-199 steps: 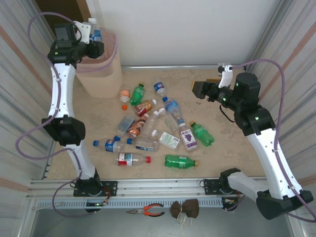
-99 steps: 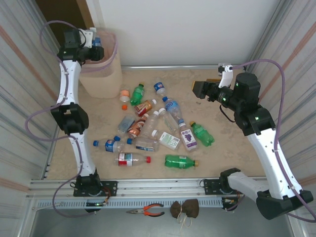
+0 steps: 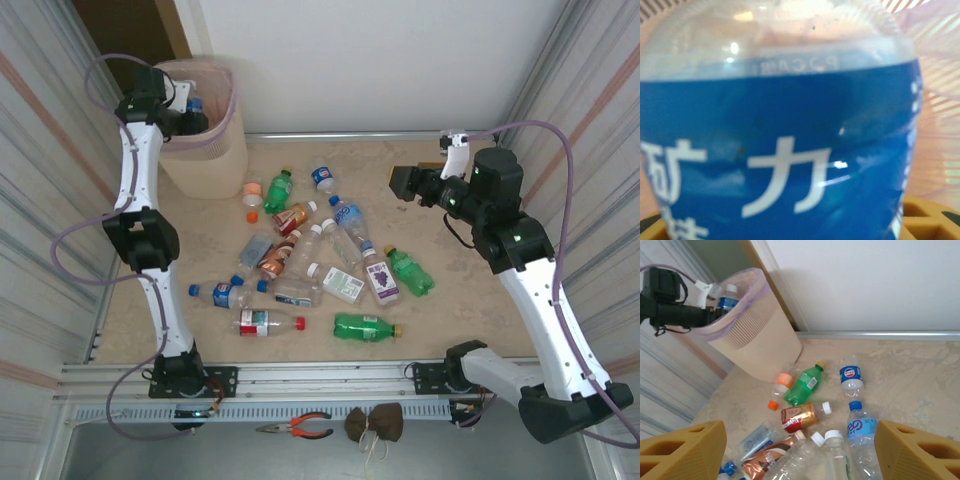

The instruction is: Put the plastic bottles in the bin

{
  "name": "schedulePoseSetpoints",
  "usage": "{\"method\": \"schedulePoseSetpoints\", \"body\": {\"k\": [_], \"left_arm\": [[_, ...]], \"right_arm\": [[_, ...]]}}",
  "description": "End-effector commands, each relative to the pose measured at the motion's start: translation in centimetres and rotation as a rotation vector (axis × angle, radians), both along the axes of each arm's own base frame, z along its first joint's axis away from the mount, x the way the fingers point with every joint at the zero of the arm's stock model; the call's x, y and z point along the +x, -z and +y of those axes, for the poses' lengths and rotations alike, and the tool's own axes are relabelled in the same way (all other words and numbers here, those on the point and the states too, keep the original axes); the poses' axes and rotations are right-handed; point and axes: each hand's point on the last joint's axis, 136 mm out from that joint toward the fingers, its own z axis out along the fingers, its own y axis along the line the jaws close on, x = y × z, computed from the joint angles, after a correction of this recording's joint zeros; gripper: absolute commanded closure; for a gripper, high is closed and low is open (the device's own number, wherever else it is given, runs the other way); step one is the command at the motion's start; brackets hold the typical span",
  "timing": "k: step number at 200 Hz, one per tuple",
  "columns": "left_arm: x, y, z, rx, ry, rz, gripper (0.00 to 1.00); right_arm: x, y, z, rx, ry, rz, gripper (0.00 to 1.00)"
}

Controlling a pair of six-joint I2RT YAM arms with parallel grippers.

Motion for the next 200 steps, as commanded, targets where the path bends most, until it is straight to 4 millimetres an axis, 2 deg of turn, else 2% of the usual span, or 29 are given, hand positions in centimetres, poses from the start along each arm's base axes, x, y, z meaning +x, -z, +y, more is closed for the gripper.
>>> {"method": "schedulePoseSetpoints", "body": {"k": [1,36,57,59,66,200], "left_arm": [[-3.6,-3.0,1.1,0.075,-0.019,0.028,0.61],[-5.8,-2.9,1.3,0.095,-0.032,0.087,0.61],[-6.7,-1.8,1.3,0.090,-0.031,0.138,0.61],[-7.1,-2.7,1.2,0.091,-0.033,0.123,0.61],[-7.6,-3.1,1.2,0.090,-0.035,0.124,0.62],[-15.2,-2.5,-0.2,0.067,-0.054,0.276,0.63]], "right_arm": [[0.1,0.8,0.3,-0.014,-0.020,0.012,0.24],[0.1,0.9,0.5,-0.009,-0.026,0.012,0.24],[0.1,0.9,0.5,-0.007,-0.029,0.009,0.24],[0.1,0.9,0.5,-0.007,-0.029,0.010,0.24],[0.2,0.9,0.6,-0.008,-0.030,0.011,0.24],[0.4,1.1,1.6,0.007,-0.083,0.029,0.24]]}}
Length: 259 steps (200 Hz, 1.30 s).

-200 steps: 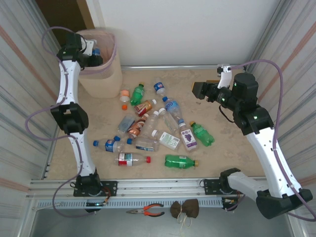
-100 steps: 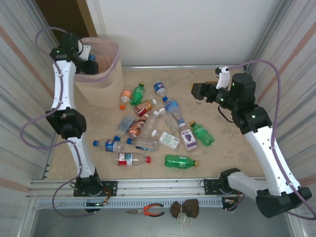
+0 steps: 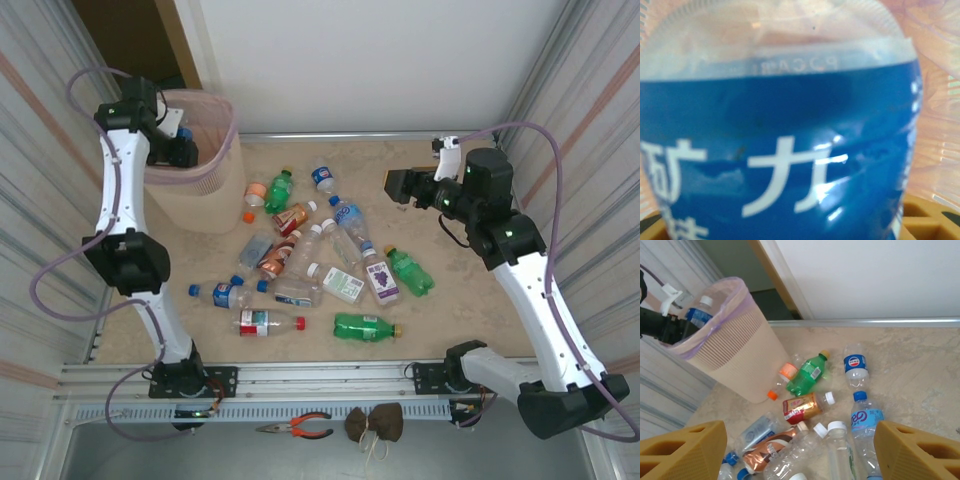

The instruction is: Put the plastic bottles in the bin

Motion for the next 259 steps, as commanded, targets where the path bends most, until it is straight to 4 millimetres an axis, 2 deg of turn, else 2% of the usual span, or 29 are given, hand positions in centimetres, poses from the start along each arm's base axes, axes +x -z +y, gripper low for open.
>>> {"method": "schedulePoseSetpoints", "body": {"k": [1,27,43,63,90,135,169,195,197,202,232,259], "left_arm": [[-2.9,-1.3,-0.4,0.001,-0.016,0.016,0.63],[-3.8,-0.8,-0.4,0.005,-0.023,0.015,0.60],[-3.8,-0.2,-0.4,0.000,-0.020,0.017,0.54],[-3.3,0.6,-0.6,-0.013,-0.008,0.031,0.49],[-1.7,1.8,-0.8,-0.037,0.012,0.017,0.50],[0.7,5.7,-0.7,-0.049,0.031,0.087,0.47],[2.1,7.7,-0.5,-0.057,0.035,0.120,0.41],[2.7,8.8,-0.3,-0.065,0.031,0.137,0.39],[2.8,9.9,-0.3,-0.067,0.030,0.159,0.39],[2.9,10.5,-0.2,-0.071,0.029,0.172,0.39],[3.3,13.4,-0.2,-0.082,0.020,0.225,0.39],[3.5,15.2,-0.6,-0.109,0.020,0.256,0.35]], "right_arm": [[-0.1,-0.8,0.7,0.009,-0.042,-0.017,0.24],[-0.2,-0.8,1.0,0.008,-0.056,-0.016,0.24],[-0.2,-0.7,1.0,0.007,-0.057,-0.011,0.24],[-0.3,-0.5,0.9,0.005,-0.054,-0.008,0.24],[-0.3,-0.1,0.6,0.002,-0.034,-0.005,0.24],[-0.4,0.2,0.1,-0.003,-0.012,-0.005,0.24],[-0.5,0.7,-0.1,-0.011,0.002,0.003,0.24],[-0.5,1.0,-0.3,-0.015,0.009,0.008,0.24],[-0.5,1.0,-0.3,-0.014,0.010,0.005,0.24],[-0.5,1.1,-0.3,-0.015,0.012,0.007,0.24],[-0.5,1.4,-0.5,-0.021,0.020,0.009,0.24],[-0.7,1.7,-0.8,-0.026,0.032,0.013,0.24]]}}
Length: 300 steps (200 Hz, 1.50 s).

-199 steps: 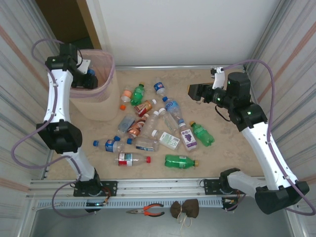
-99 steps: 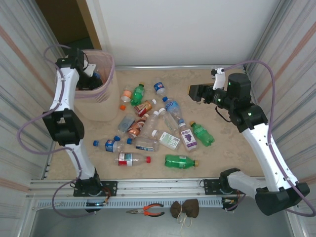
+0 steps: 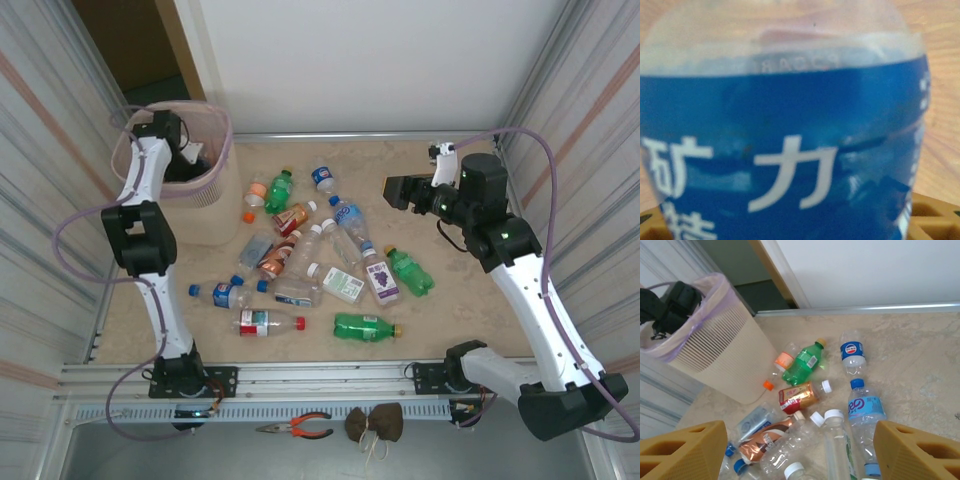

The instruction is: Put the plastic bottles in the bin

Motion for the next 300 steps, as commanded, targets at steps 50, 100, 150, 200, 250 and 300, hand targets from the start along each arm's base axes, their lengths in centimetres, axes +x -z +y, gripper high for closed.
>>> {"method": "schedulePoseSetpoints", "body": {"k": [50,100,150,200,250,300], "left_arm": [[1.2,-1.4,-0.8,-0.067,0.003,-0.061,0.21],[0.7,-8.5,-1.5,-0.087,0.012,-0.215,0.19],[-1.2,-15.6,-2.6,-0.148,-0.003,-0.375,0.21],[-4.4,-22.2,-3.8,-0.254,-0.094,-0.544,0.20],[-9.4,-25.8,-2.5,-0.286,-0.344,-0.663,0.22],[-15.9,-23.2,-1.4,-0.255,-0.562,-0.608,0.26]], "right_arm": [[-0.7,-0.3,-0.9,-0.024,0.033,-0.026,0.24],[-0.6,-0.7,-0.7,-0.022,0.024,-0.033,0.24],[-0.7,-0.4,-0.6,-0.027,0.015,-0.027,0.25],[-0.9,0.3,-0.7,-0.041,0.012,-0.018,0.25],[-0.7,1.2,-0.4,-0.040,-0.004,-0.001,0.25],[-0.6,2.0,-0.7,-0.051,0.017,0.008,0.26]]}}
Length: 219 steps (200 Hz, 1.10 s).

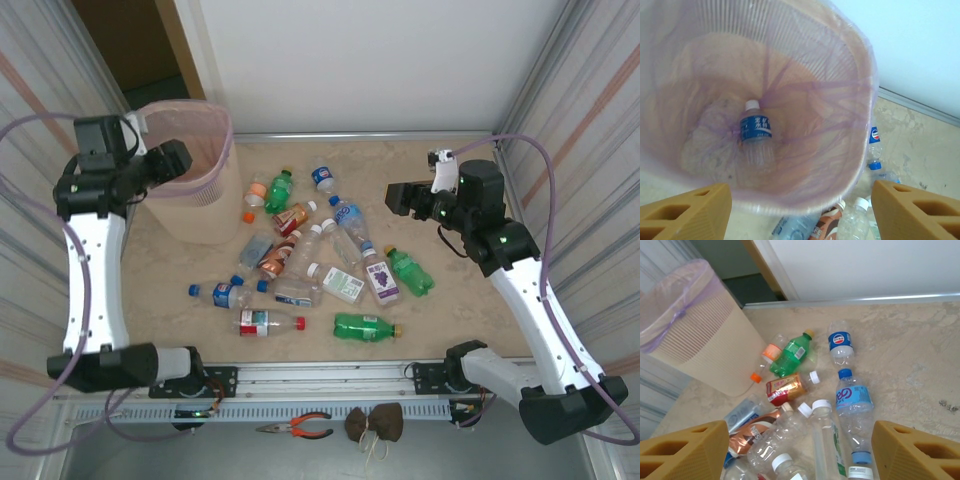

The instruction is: Put the plastic bottles in the bin

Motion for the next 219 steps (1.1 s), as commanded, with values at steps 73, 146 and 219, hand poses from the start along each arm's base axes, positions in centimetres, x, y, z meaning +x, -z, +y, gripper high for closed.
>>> {"method": "schedulePoseSetpoints", "body": {"k": [73,146,219], "left_arm": [[-11.9,9.3,1.7,-0.167,-0.360,0.237,0.29],[-13.8,20.3,-1.8,-0.484,-0.434,0.419,0.27],[-14.7,27.9,-3.7,-0.701,-0.600,0.640,0.22]], "right_arm": [[-1.5,2.2,-0.4,-0.027,-0.010,0.023,0.29],[-1.9,3.1,-1.3,-0.029,0.039,0.029,0.30],[-2.0,3.2,-1.6,-0.033,0.057,0.034,0.30]]}}
